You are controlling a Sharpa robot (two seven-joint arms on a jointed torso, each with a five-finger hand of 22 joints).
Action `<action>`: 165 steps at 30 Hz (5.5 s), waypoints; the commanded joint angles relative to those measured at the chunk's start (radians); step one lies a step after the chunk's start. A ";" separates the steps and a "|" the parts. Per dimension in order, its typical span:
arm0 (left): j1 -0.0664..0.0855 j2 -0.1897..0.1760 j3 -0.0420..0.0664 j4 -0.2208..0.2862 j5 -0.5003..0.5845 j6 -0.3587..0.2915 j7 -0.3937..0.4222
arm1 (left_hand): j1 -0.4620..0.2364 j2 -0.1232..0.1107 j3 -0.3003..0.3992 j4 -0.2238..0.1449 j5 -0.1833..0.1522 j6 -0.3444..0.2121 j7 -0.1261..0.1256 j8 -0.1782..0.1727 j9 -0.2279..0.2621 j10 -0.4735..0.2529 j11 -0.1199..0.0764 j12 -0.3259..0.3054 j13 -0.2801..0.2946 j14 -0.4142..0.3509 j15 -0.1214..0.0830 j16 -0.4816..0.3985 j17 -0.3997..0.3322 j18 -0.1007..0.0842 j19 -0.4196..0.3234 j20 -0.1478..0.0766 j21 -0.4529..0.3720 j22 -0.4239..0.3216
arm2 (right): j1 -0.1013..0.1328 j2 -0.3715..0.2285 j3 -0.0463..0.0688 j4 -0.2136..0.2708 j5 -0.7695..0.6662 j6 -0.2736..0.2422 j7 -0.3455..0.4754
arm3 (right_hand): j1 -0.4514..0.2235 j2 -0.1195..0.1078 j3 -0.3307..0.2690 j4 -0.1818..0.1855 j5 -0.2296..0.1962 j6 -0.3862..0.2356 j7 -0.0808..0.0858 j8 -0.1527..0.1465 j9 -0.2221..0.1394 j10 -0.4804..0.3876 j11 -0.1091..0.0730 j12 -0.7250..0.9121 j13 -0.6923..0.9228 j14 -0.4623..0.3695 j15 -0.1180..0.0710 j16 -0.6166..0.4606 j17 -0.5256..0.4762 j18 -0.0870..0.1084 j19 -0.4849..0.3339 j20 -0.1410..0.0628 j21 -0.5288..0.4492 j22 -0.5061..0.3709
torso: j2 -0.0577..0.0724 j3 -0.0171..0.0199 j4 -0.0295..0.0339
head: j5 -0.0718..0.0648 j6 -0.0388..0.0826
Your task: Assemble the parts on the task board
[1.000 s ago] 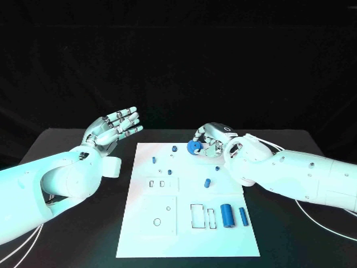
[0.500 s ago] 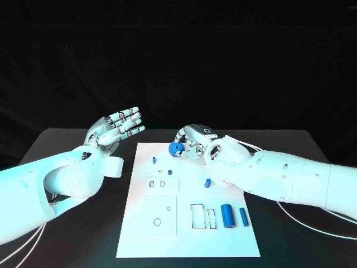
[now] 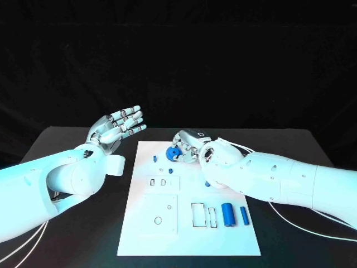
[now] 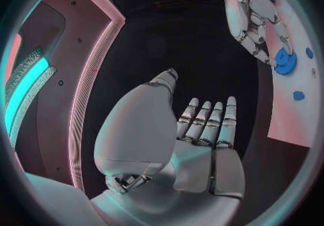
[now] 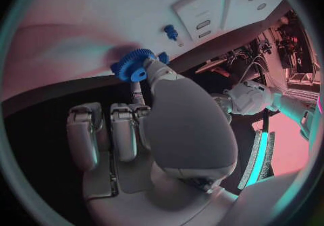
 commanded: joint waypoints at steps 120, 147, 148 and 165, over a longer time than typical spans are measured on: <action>-0.003 -0.014 -0.001 -0.005 -0.002 0.020 -0.006 | 0.010 0.011 -0.002 -0.005 -0.005 0.041 0.092 0.007 0.004 0.024 0.016 -0.003 0.001 0.048 -0.013 0.010 0.004 0.012 0.055 -0.001 0.018 0.006 | -0.015 -0.399 0.003 0.050 0.261 0.160 0.261 | -0.076 0.003 0.022 -0.122 0.004 -0.017 0.023 -0.162 0.009 0.102 0.022 0.004 0.263 0.104 0.011 0.005 0.253 -0.007 0.105 0.012 0.004 0.263 | -0.005 0.0112 -0.0314 | -0.009 -0.009; -0.003 -0.014 -0.001 -0.006 -0.002 0.021 -0.009 | 0.010 0.011 -0.002 -0.005 -0.005 0.041 0.092 0.007 0.004 0.024 0.016 -0.003 0.001 0.048 -0.013 0.010 0.004 0.012 0.055 -0.001 0.018 0.006 | -0.018 -0.366 0.003 0.024 0.268 0.149 0.260 | -0.086 0.027 0.097 -0.119 -0.046 0.027 0.016 -0.161 0.010 0.102 0.015 0.004 0.263 0.106 0.002 0.007 0.262 -0.007 0.105 0.004 0.004 0.263 | -0.006 0.0109 -0.0297 | -0.009 -0.008; -0.003 -0.014 -0.001 -0.006 -0.002 0.020 -0.009 | 0.010 0.011 -0.002 -0.005 -0.005 0.041 0.092 0.007 0.004 0.024 0.016 -0.003 0.001 0.048 -0.013 0.010 0.004 0.012 0.055 -0.001 0.018 0.006 | -0.018 -0.365 0.003 0.023 0.268 0.148 0.260 | -0.087 0.028 0.103 -0.120 -0.046 0.033 0.015 -0.159 0.011 0.102 0.015 0.004 0.263 0.105 0.002 0.006 0.260 -0.007 0.105 0.003 0.004 0.263 | -0.006 0.0108 -0.0297 | -0.009 -0.008; -0.003 -0.015 -0.001 -0.006 -0.002 0.020 -0.010 | 0.010 0.011 -0.001 -0.005 -0.005 0.041 0.092 0.007 0.004 0.024 0.016 -0.003 0.001 0.048 -0.014 0.010 0.004 0.014 0.058 -0.001 0.019 0.006 | -0.019 -0.363 0.003 0.042 0.267 0.044 0.269 | -0.097 0.053 0.195 -0.160 -0.047 0.122 -0.025 -0.097 0.048 0.102 -0.022 0.004 0.263 0.104 -0.017 0.005 0.255 -0.007 0.105 -0.014 0.004 0.263 | -0.006 0.0113 -0.0301 | -0.006 -0.008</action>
